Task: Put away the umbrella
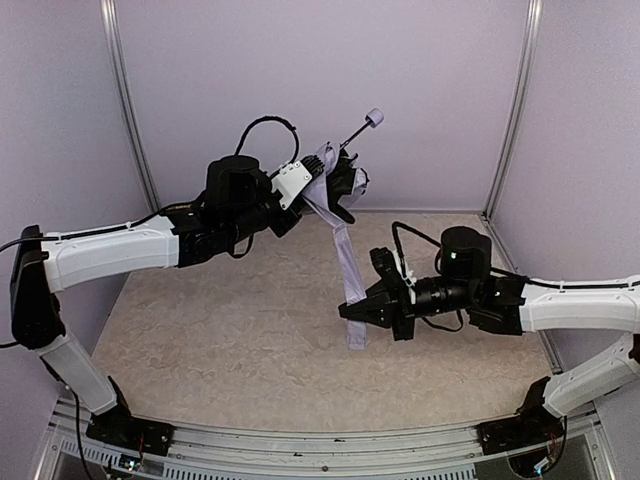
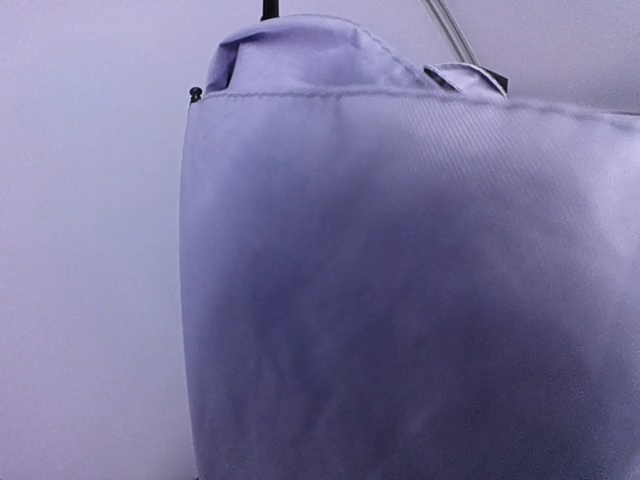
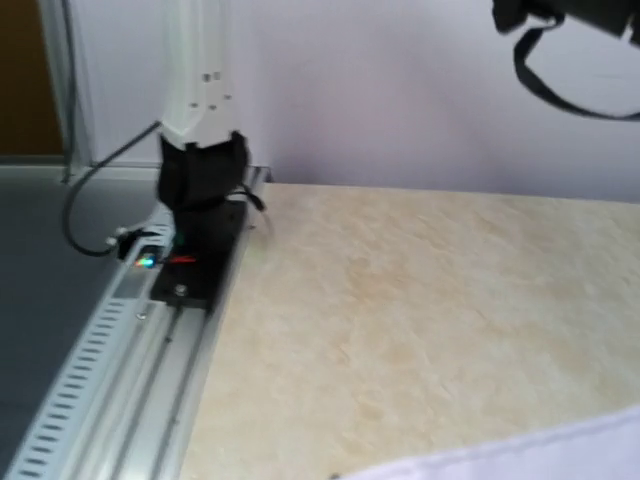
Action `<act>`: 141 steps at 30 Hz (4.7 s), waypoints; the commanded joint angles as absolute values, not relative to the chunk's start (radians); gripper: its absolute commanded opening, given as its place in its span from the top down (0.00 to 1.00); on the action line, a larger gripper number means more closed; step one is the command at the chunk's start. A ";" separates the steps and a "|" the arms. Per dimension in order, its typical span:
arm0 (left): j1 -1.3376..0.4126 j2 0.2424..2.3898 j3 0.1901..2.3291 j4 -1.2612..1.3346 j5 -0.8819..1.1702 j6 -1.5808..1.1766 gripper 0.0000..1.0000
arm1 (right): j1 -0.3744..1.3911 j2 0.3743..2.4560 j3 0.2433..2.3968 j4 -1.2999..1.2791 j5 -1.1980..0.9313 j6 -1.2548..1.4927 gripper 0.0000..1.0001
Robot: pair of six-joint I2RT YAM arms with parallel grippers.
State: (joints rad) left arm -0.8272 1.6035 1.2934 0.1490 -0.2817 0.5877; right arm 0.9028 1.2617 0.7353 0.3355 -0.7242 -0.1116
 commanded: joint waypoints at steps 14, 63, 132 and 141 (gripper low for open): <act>-1.053 1.337 1.422 -0.109 0.284 0.447 1.00 | 0.503 1.582 0.789 0.474 -0.710 -0.162 1.00; -0.846 2.017 1.203 -0.334 0.439 0.278 1.00 | 0.989 1.552 0.653 0.613 -0.383 -0.382 1.00; -0.892 1.943 0.762 0.342 0.455 0.553 1.00 | 1.345 1.495 0.592 0.165 0.083 -0.402 0.61; -0.918 1.910 0.699 0.429 0.357 0.597 1.00 | 1.390 1.282 0.722 -0.140 0.137 -0.256 0.39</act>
